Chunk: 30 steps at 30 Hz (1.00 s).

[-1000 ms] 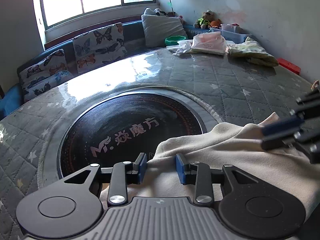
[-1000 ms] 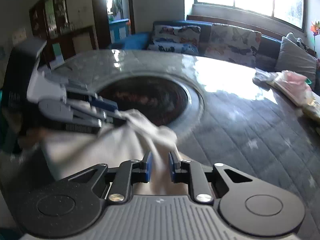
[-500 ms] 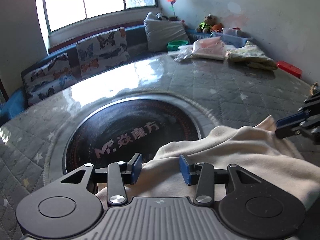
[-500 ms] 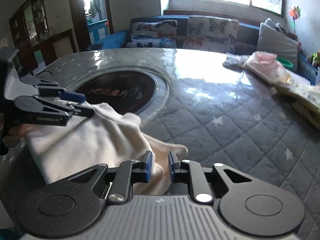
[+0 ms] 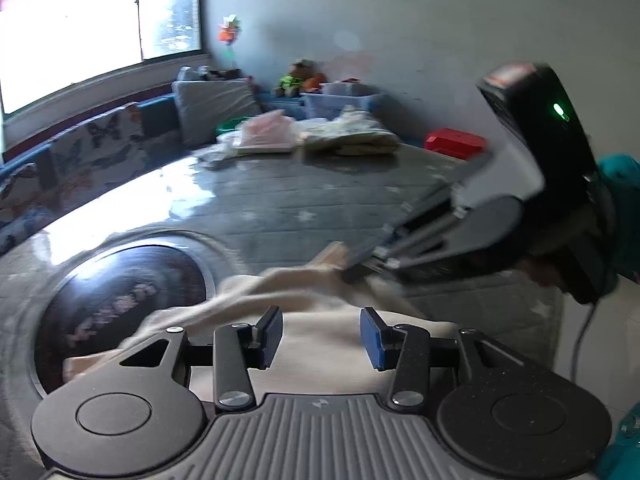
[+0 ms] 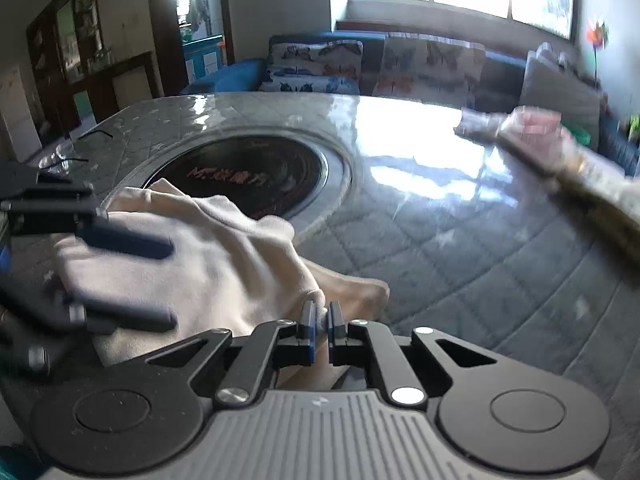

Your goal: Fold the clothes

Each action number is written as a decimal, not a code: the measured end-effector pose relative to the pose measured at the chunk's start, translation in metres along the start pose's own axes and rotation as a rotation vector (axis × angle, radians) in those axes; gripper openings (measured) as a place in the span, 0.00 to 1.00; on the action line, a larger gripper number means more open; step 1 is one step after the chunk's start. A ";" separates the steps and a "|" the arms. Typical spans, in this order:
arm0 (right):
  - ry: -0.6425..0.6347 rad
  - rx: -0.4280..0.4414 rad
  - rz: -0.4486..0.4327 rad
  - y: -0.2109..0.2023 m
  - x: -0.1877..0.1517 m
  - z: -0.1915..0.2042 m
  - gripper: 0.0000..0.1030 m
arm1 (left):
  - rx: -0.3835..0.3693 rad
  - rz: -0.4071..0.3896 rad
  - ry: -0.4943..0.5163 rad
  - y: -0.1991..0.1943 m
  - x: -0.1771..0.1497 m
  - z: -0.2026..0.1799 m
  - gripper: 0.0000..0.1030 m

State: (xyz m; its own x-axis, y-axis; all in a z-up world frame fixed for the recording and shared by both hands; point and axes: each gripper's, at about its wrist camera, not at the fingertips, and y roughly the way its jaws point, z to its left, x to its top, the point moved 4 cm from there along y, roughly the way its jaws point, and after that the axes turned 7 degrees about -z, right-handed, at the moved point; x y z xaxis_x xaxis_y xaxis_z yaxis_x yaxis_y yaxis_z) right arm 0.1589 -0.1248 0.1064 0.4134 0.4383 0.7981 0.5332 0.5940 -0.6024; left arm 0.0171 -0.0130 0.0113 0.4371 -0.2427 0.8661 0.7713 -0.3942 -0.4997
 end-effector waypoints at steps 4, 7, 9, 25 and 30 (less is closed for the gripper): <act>-0.065 -0.057 -0.019 -0.003 0.004 0.004 0.04 | -0.040 0.016 0.027 0.009 -0.006 -0.016 0.45; -0.067 -0.051 0.021 0.007 -0.002 0.002 0.04 | -0.066 0.044 0.033 0.017 -0.015 -0.022 0.45; -0.063 -0.053 0.035 0.011 -0.004 0.000 0.05 | -0.068 0.049 0.037 0.019 -0.019 -0.024 0.46; 0.027 0.053 0.012 0.046 0.020 0.009 0.07 | -0.046 0.042 -0.018 0.010 -0.027 -0.019 0.53; 0.024 0.063 -0.005 0.025 0.025 0.004 0.08 | -0.017 0.006 -0.040 -0.011 -0.025 -0.010 0.53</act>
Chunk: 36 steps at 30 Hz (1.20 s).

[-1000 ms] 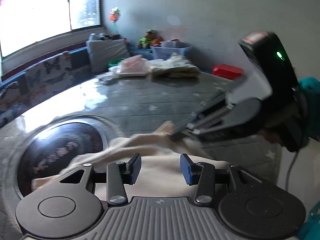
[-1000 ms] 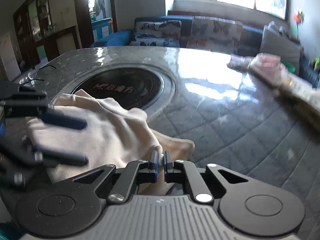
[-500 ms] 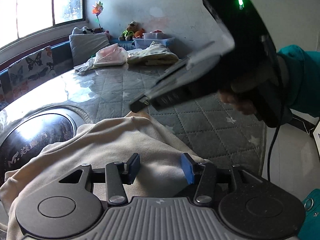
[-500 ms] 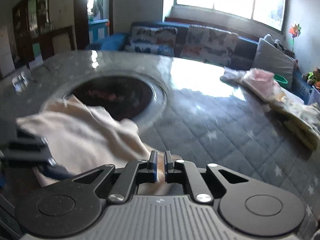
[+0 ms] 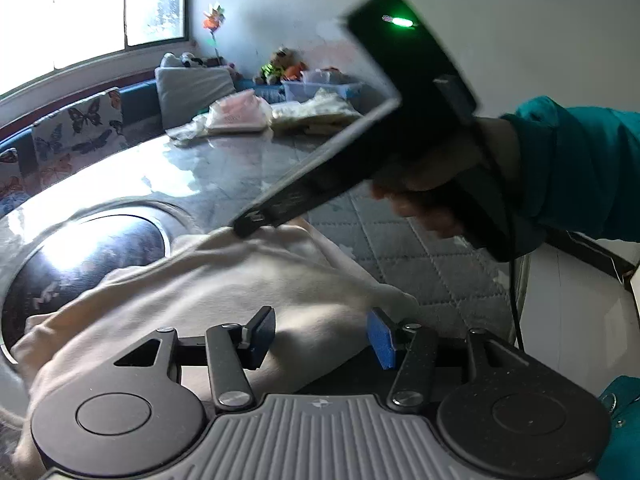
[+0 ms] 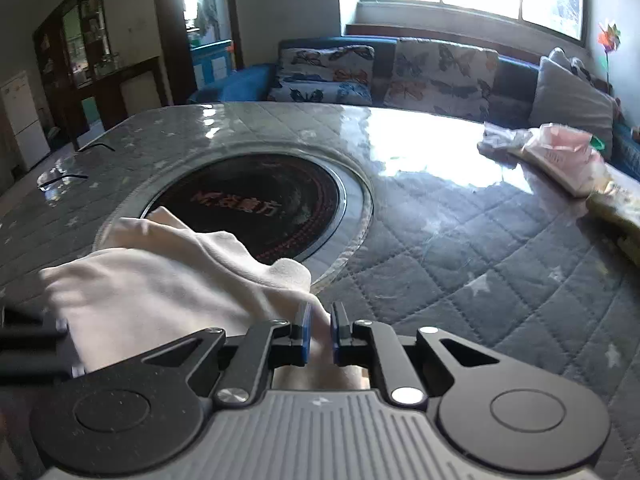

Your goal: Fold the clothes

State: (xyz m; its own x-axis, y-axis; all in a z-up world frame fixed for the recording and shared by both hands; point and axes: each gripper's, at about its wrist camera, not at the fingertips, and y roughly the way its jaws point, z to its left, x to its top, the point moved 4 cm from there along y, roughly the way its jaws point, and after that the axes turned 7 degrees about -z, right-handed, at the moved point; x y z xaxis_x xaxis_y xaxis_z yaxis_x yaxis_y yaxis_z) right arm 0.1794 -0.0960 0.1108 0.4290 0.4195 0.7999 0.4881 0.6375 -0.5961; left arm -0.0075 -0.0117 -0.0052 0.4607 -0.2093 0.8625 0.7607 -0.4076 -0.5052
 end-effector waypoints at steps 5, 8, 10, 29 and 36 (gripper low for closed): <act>-0.012 0.072 0.008 -0.036 -0.005 0.009 0.08 | 0.096 -0.041 -0.057 -0.033 -0.002 0.026 0.53; -0.030 0.140 0.027 -0.054 -0.017 0.023 0.08 | 0.181 -0.057 -0.090 -0.053 -0.006 0.048 0.53; -0.046 0.168 0.054 -0.060 -0.028 0.031 0.08 | 0.239 -0.061 -0.123 -0.063 -0.009 0.063 0.53; -0.198 0.264 0.073 -0.043 -0.024 0.095 0.22 | 0.389 0.028 -0.418 -0.089 -0.059 0.147 0.48; -0.238 0.307 0.041 -0.009 -0.004 0.128 0.22 | 0.391 -0.011 -0.405 -0.098 -0.046 0.149 0.48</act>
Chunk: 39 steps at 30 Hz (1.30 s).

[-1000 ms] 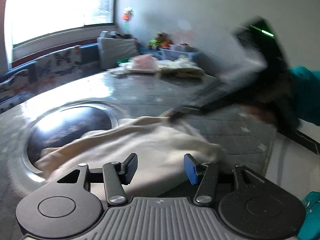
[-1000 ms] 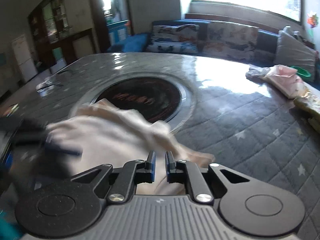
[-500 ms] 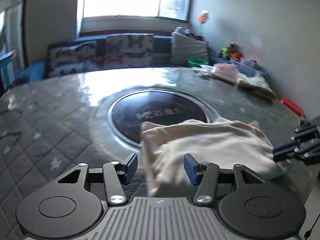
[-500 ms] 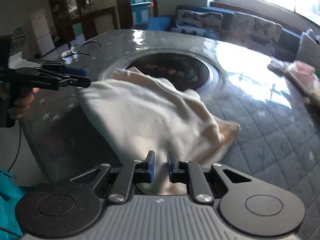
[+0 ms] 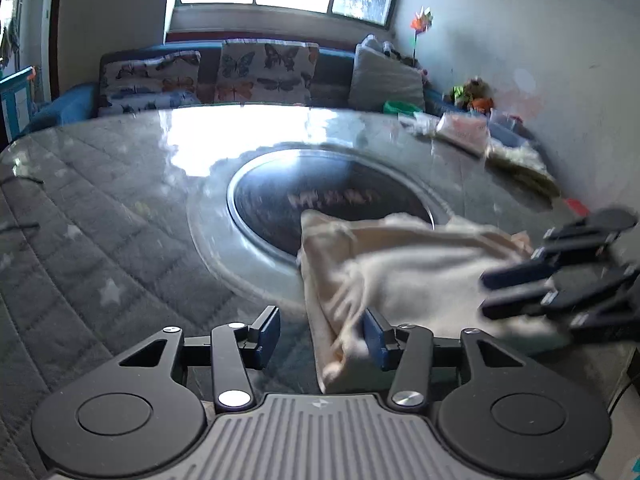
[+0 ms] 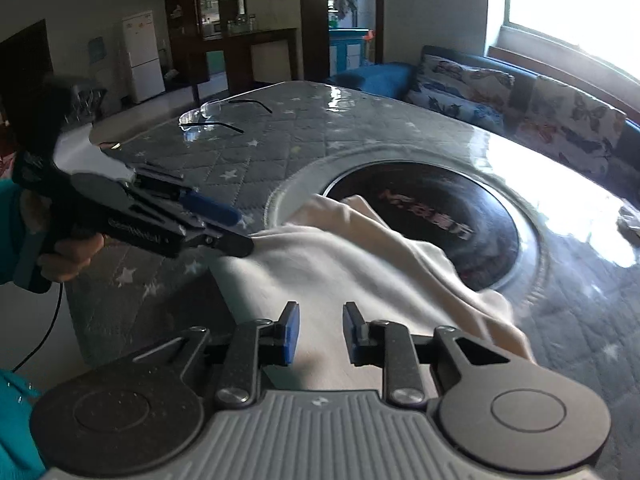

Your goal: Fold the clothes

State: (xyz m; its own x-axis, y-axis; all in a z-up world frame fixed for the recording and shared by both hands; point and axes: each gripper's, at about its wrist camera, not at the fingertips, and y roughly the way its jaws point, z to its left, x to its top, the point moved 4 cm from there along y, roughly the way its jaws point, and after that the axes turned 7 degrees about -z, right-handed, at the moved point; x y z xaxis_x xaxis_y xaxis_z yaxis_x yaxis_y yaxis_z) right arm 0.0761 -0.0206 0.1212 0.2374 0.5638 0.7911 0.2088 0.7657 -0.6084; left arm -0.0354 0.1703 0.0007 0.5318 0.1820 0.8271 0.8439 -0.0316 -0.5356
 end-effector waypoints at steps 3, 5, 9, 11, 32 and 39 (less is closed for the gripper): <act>-0.007 0.022 -0.008 0.010 0.005 0.010 0.23 | -0.003 -0.018 -0.008 0.005 0.014 0.003 0.46; -0.027 0.039 -0.016 0.017 0.008 0.016 0.23 | -0.021 -0.005 -0.008 0.016 0.020 0.002 0.44; -0.077 0.089 -0.021 0.031 0.014 0.035 0.24 | -0.040 0.064 -0.004 0.047 0.023 0.003 0.35; -0.103 0.107 -0.024 0.038 0.017 0.042 0.26 | -0.054 0.090 -0.012 0.058 0.024 0.006 0.25; -0.213 0.114 -0.036 0.091 0.027 0.063 0.40 | -0.035 0.085 0.090 0.078 0.027 0.007 0.06; -0.221 0.119 -0.018 0.108 0.028 0.064 0.41 | -0.029 0.087 0.079 0.079 0.028 0.007 0.09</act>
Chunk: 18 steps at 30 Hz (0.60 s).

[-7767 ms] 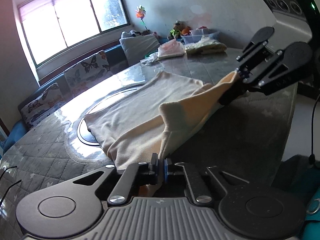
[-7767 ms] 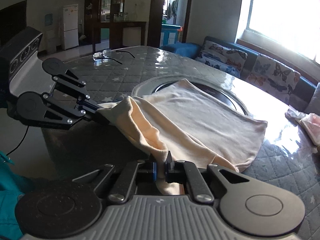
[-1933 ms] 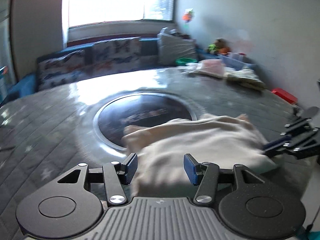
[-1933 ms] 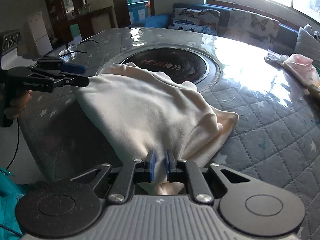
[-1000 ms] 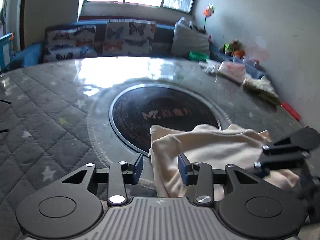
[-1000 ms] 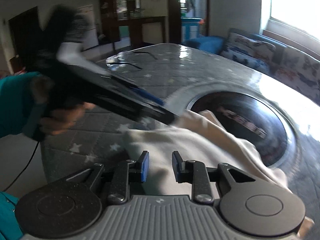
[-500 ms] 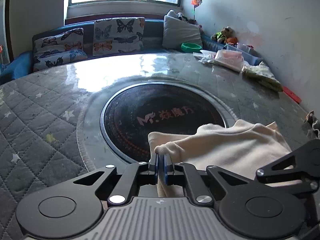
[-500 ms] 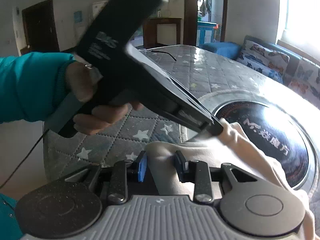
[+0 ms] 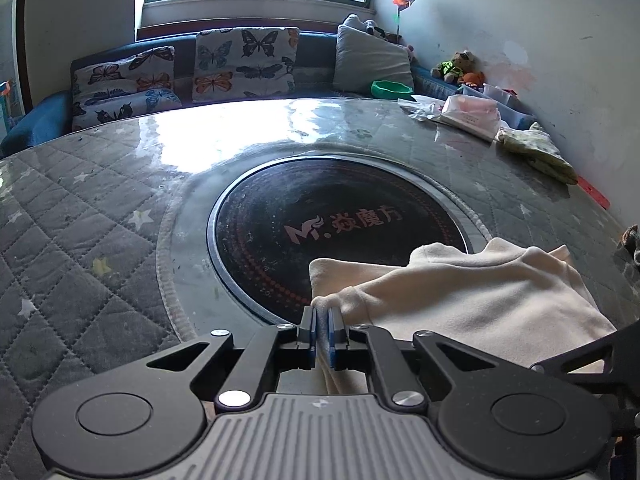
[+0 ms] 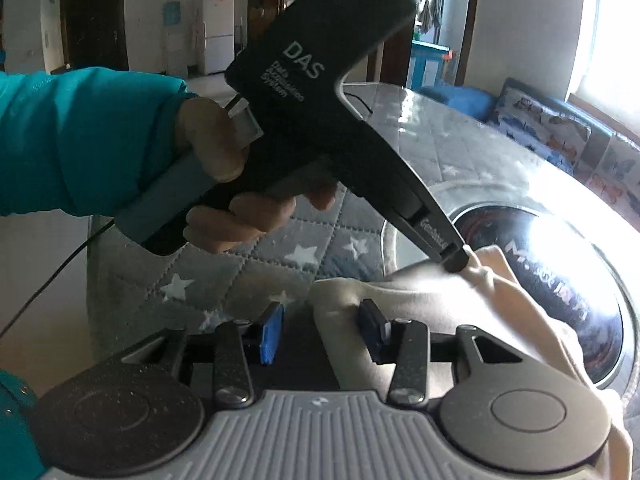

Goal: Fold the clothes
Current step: 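Open both grippers and release the folded shirt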

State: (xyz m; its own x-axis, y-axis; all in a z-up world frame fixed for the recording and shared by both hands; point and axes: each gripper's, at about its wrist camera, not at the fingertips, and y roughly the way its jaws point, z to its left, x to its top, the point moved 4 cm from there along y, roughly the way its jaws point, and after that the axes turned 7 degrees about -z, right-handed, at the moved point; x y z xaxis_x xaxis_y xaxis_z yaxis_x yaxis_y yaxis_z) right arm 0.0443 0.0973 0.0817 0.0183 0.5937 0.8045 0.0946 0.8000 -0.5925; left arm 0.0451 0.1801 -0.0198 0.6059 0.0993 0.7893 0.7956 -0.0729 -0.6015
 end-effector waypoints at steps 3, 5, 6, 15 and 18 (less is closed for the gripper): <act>0.035 0.013 -0.023 -0.009 0.007 -0.006 0.40 | 0.002 -0.007 -0.010 -0.005 0.000 0.002 0.11; 0.066 0.016 -0.037 -0.020 0.009 -0.013 0.40 | 0.005 -0.015 -0.019 -0.009 0.001 0.002 0.11; 0.089 0.014 -0.041 -0.028 0.007 -0.018 0.40 | 0.011 -0.020 -0.025 -0.011 0.001 0.003 0.13; 0.305 -0.138 -0.032 -0.099 -0.034 -0.074 0.40 | -0.025 -0.098 0.006 -0.045 0.004 -0.027 0.16; 0.376 -0.220 -0.019 -0.117 -0.054 -0.098 0.40 | -0.058 -0.090 0.023 -0.046 -0.002 -0.040 0.20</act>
State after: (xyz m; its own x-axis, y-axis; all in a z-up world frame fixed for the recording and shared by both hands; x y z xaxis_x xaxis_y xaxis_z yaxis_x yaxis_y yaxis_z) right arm 0.1301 -0.0372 0.1115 0.3718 0.4733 0.7986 0.3075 0.7489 -0.5870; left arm 0.0070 0.1435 0.0114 0.5316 0.0856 0.8427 0.8450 -0.1217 -0.5207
